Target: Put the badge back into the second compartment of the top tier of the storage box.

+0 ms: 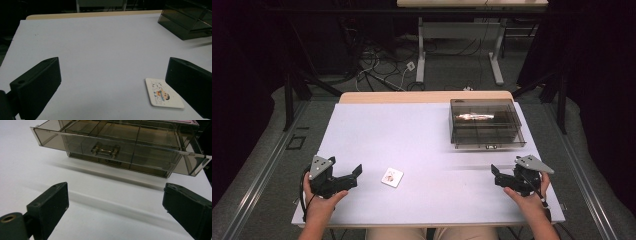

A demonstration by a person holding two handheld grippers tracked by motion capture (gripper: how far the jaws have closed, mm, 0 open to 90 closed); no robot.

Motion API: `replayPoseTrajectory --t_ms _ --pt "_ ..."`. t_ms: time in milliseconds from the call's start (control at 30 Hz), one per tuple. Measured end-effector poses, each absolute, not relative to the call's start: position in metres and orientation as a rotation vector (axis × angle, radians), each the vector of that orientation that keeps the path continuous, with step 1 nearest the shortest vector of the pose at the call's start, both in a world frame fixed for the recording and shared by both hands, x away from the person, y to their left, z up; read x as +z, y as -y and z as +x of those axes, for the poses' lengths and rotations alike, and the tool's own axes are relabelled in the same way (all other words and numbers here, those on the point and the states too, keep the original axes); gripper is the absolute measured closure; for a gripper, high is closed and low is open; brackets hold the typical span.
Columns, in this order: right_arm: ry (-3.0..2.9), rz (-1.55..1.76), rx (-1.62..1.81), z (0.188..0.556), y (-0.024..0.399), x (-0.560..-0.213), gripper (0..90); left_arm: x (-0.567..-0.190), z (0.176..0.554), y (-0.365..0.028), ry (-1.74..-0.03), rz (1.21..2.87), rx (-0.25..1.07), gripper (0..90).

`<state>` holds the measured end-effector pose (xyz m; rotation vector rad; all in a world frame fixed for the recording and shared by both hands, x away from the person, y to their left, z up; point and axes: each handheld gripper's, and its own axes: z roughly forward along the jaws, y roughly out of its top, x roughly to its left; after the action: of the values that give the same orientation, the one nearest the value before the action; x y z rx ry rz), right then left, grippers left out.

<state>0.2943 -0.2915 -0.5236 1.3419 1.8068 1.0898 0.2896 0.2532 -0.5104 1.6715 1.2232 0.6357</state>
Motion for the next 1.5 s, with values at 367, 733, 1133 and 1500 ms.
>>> replayPoseTrajectory --t_ms 367,733,1133,1500 --pt "-1.849 1.312 1.073 0.291 0.282 -0.522 7.7 -0.508 0.288 -0.254 -1.212 1.66 0.607 0.4" --pt "-1.937 1.228 1.08 0.293 0.259 -0.522 11.3 -0.508 0.287 -0.253 -1.214 1.661 0.609 0.4" --pt "-2.023 1.17 1.067 0.296 0.235 -0.519 11.3 -0.507 0.286 -0.253 -1.213 1.667 0.609 0.4" --pt "-2.076 1.133 1.037 0.3 0.217 -0.517 10.9 -0.507 0.286 -0.254 -1.216 1.666 0.61 0.4"
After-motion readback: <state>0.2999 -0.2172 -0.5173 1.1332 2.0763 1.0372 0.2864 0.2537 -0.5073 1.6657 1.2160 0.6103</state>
